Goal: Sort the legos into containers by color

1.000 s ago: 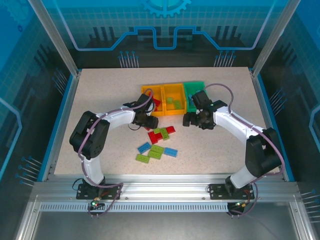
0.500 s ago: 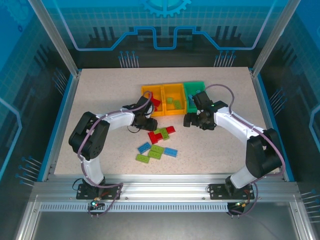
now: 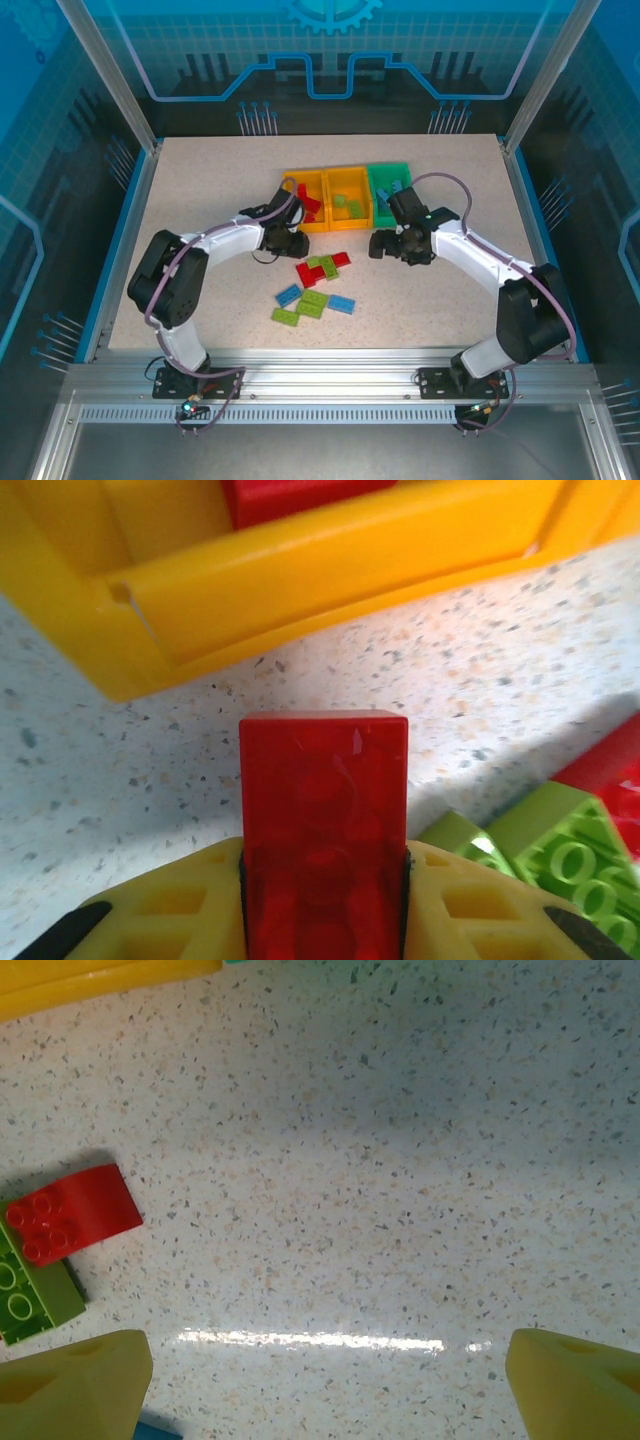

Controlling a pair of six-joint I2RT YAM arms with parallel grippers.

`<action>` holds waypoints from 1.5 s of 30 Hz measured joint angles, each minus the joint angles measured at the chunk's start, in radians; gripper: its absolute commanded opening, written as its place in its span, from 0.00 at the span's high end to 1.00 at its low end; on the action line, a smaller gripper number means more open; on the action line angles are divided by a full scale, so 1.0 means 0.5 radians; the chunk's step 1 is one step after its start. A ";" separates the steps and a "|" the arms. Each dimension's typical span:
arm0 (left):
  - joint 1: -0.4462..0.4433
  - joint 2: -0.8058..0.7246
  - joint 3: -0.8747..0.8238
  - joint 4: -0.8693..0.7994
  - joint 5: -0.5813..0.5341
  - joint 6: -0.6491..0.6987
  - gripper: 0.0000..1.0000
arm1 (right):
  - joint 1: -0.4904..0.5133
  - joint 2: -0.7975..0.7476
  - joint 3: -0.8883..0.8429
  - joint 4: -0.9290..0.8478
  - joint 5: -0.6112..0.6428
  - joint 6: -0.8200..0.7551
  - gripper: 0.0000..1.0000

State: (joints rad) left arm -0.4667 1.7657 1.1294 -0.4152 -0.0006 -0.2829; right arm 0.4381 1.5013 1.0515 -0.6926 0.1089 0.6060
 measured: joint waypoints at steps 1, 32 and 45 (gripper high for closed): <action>0.000 -0.031 0.034 -0.025 -0.005 -0.007 0.72 | 0.029 0.000 -0.005 0.011 0.003 -0.001 0.08; 0.195 0.587 1.040 -0.162 -0.034 -0.053 0.09 | 0.341 0.640 0.285 0.260 -0.426 0.999 0.08; 0.191 0.269 0.747 -0.007 0.005 -0.169 0.01 | 0.269 0.859 0.476 0.225 -0.532 1.431 0.18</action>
State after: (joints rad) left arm -0.3714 1.9003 1.5028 -0.4187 0.0017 -0.3672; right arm 0.5724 1.9308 1.2896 -0.5800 -0.1570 1.3216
